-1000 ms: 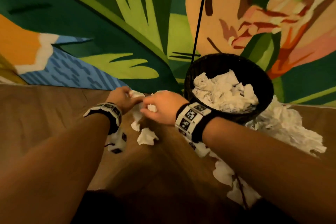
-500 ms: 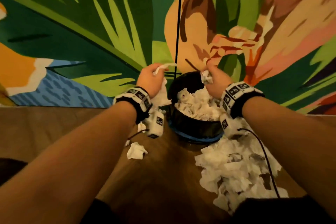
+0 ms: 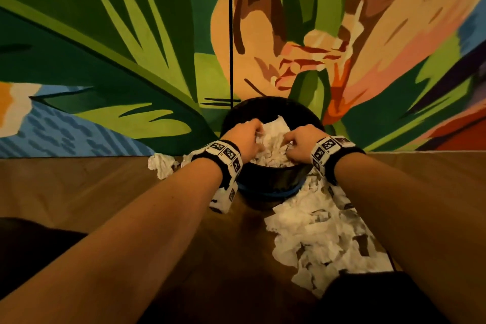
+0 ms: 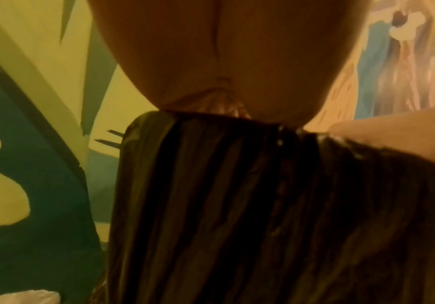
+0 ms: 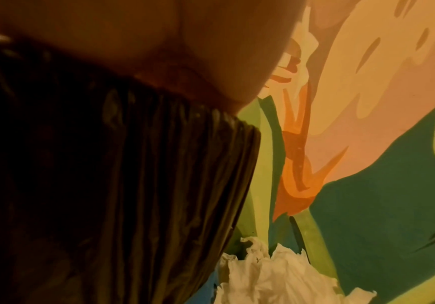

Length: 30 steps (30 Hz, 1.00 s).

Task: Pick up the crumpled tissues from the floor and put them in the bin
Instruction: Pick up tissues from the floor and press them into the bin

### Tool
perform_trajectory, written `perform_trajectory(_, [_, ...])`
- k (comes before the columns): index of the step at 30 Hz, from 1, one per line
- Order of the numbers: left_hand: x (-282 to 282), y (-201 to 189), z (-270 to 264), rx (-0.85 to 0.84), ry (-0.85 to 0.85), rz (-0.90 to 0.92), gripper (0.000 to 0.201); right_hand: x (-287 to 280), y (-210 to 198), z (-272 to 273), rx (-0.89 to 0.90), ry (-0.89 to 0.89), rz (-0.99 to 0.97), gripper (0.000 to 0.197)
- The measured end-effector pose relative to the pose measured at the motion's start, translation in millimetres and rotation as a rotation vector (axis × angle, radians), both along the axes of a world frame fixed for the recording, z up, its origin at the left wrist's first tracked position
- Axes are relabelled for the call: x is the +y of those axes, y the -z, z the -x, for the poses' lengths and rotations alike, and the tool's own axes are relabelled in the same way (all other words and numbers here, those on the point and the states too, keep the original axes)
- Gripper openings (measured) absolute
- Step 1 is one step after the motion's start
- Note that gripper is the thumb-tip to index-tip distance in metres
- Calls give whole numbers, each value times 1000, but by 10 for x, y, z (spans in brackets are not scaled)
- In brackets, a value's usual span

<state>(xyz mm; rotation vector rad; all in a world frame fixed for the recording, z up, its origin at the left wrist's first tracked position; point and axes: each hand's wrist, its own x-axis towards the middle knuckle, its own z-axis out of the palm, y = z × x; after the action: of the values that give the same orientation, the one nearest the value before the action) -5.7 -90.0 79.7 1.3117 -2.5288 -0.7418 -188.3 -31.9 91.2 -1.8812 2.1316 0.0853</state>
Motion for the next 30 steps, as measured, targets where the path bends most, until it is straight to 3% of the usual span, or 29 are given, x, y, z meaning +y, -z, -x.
perform_trajectory(2, [-35,1,-33,-133,0,60,32,12,19,-24,-16,15,-11,24])
perform_trajectory(4, [-58,-10,-48,-207,2,114,24,-13,40,-40,-24,27,-38,38])
perform_trajectory(8, [-39,-3,-8,-410,82,210,43,-43,97,-116,44,57,-112,47])
perform_trajectory(12, [-60,99,37,-555,167,143,57,-62,138,-117,68,86,-97,42])
perform_trajectory(16, [-66,153,-5,-453,118,244,52,-108,61,-60,102,52,-11,41])
perform_trajectory(20, [-92,66,-129,-292,57,284,42,-178,-124,-123,124,4,80,15])
perform_trajectory(21, [-129,20,-179,-225,25,291,44,-208,-166,-158,117,-12,98,16])
perform_trajectory(25, [-378,-218,-514,40,-148,340,35,-313,-355,-433,-47,-49,308,23])
perform_trajectory(30, [-637,-189,-1178,92,-351,252,24,-417,-522,-1129,-199,-208,410,22])
